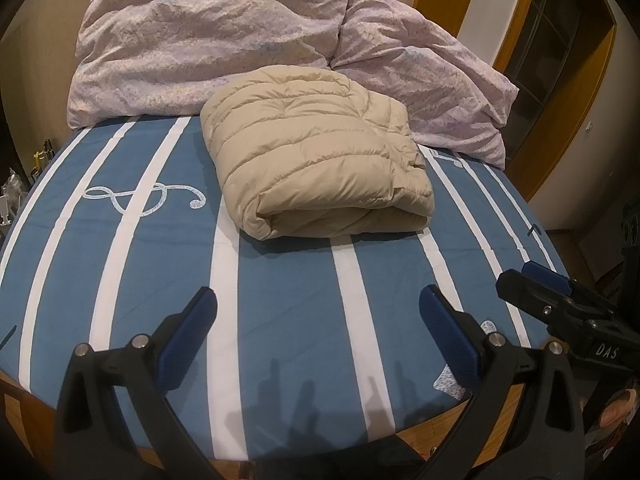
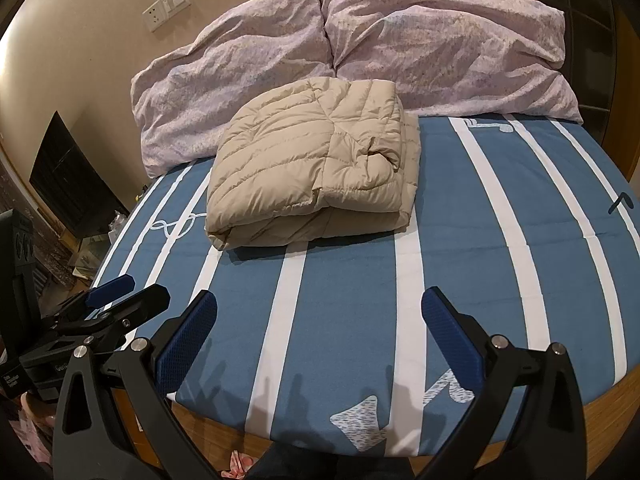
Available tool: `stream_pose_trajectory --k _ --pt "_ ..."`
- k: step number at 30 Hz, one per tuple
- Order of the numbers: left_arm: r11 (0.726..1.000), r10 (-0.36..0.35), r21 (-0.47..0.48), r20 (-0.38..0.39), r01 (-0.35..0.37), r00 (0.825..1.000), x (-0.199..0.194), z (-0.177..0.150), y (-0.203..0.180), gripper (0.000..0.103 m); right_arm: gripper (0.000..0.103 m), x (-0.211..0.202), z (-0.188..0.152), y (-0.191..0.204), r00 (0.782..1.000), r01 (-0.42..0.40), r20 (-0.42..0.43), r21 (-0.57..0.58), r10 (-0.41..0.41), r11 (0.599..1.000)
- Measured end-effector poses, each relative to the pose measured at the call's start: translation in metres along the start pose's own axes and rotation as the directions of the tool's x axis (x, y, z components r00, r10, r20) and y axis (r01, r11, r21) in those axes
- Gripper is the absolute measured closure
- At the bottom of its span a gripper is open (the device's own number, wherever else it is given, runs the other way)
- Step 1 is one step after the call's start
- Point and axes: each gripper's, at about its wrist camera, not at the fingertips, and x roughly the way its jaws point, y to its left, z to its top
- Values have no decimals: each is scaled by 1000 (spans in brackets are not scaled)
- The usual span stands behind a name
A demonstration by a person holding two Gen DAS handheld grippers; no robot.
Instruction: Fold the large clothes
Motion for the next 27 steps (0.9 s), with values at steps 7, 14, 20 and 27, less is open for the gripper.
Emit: stream_pose_trajectory --k 7,14,20,27 --pt "1000 1 -2 0 -1 1000 0 0 0 3 1 0 1 -1 1000 0 0 1 0 1000" --pt "1000 0 -2 -1 0 1000 0 0 0 3 1 0 1 -1 1000 0 0 0 0 1000" --pt "1000 1 -3 0 -1 1000 1 0 -1 3 1 0 1 -1 1000 -1 -1 1 1 1000" --pt "1000 2 -2 -3 -2 1000 2 -1 0 2 1 0 1 -2 1000 -2 -2 0 2 1000"
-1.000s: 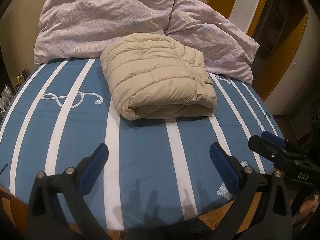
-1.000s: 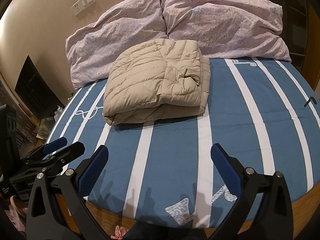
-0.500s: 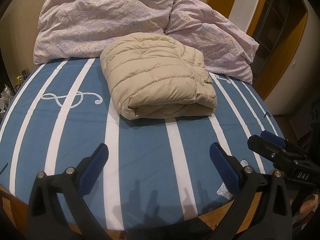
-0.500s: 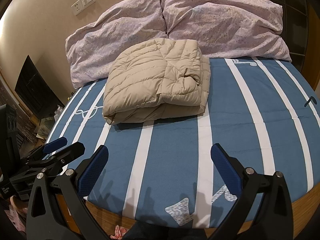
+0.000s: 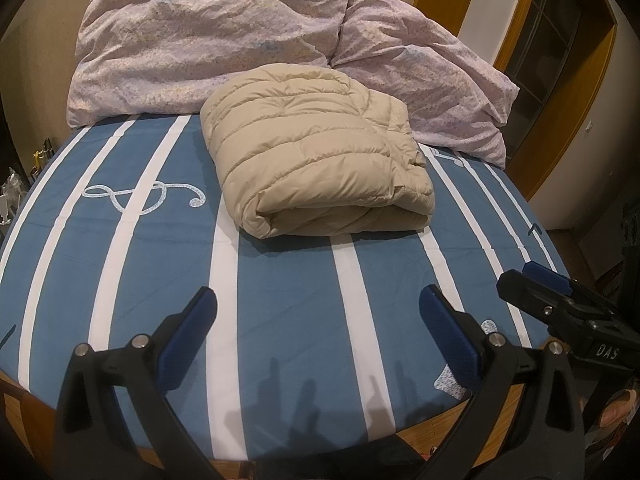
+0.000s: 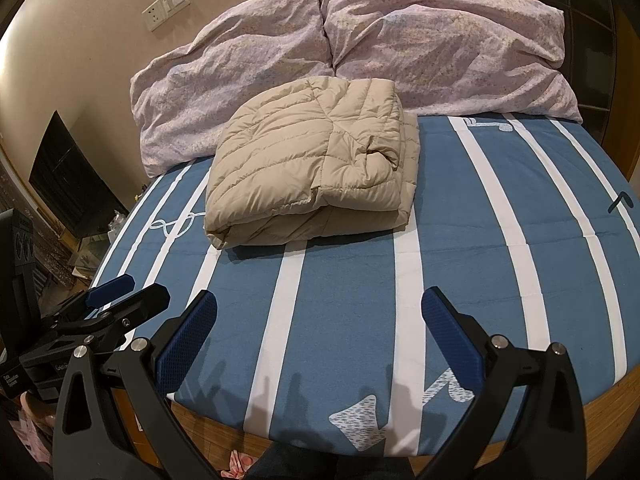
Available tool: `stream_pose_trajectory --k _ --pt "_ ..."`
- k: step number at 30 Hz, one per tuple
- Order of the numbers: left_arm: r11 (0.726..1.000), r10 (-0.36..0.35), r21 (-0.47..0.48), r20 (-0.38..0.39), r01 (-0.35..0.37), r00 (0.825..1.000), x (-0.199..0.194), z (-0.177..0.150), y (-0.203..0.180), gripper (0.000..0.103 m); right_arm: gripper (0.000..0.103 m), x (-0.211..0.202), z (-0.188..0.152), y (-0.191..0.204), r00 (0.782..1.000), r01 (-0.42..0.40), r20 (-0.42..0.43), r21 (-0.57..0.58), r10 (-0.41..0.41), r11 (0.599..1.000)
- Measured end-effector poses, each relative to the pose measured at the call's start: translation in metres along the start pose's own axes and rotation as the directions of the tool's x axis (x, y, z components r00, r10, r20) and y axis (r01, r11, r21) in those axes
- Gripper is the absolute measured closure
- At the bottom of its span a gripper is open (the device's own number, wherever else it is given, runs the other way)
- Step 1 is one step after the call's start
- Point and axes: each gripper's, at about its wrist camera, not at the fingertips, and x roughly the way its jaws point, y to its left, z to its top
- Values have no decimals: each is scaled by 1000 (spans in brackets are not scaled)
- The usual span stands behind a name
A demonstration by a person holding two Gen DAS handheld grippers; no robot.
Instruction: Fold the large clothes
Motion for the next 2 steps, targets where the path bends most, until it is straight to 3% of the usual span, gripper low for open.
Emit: stream_pose_trajectory --k 2 --pt "1000 0 0 -1 0 1000 1 -2 0 3 1 1 -1 -1 1000 -1 0 0 1 1000"
